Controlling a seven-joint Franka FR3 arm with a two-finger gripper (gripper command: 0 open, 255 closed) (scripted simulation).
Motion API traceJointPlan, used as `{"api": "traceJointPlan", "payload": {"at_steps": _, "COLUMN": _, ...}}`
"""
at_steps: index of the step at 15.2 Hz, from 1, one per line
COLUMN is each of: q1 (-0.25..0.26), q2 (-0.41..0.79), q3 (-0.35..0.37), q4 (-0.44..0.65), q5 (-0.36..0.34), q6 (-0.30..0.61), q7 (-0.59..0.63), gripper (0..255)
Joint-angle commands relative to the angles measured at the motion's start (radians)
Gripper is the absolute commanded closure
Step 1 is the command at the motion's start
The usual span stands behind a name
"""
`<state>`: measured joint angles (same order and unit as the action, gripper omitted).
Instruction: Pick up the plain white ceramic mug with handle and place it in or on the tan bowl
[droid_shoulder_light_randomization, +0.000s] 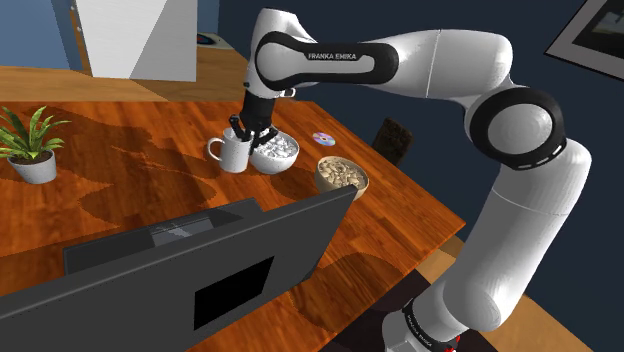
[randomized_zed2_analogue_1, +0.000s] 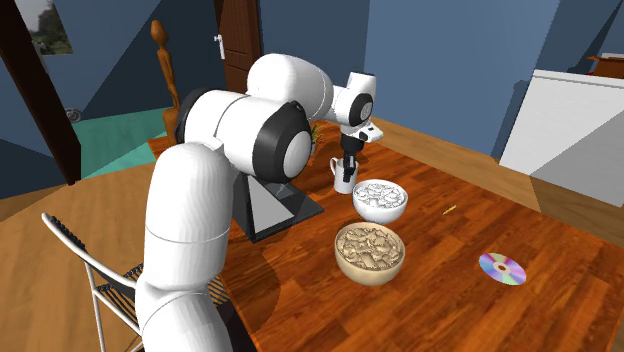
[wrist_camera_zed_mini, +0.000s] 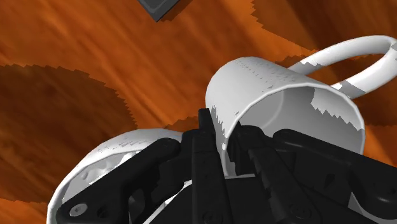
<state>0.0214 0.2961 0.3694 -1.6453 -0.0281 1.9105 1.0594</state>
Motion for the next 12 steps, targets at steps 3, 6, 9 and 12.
{"api": "traceJointPlan", "payload": {"at_steps": 3, "q1": 0.001, "q2": -0.009, "q3": 0.002, "q4": 0.042, "q5": 0.003, "q6": -0.051, "q7": 0.001, "gripper": 255}}
{"api": "traceJointPlan", "payload": {"at_steps": 6, "q1": 0.001, "q2": -0.013, "q3": 0.003, "q4": 0.077, "q5": 0.005, "q6": -0.090, "q7": 0.002, "gripper": 255}}
{"api": "traceJointPlan", "payload": {"at_steps": 9, "q1": 0.003, "q2": -0.015, "q3": 0.004, "q4": 0.115, "q5": 0.006, "q6": -0.130, "q7": 0.003, "gripper": 255}}
{"api": "traceJointPlan", "payload": {"at_steps": 12, "q1": 0.005, "q2": -0.015, "q3": 0.005, "q4": 0.156, "q5": 0.005, "q6": -0.170, "q7": 0.005, "gripper": 255}}
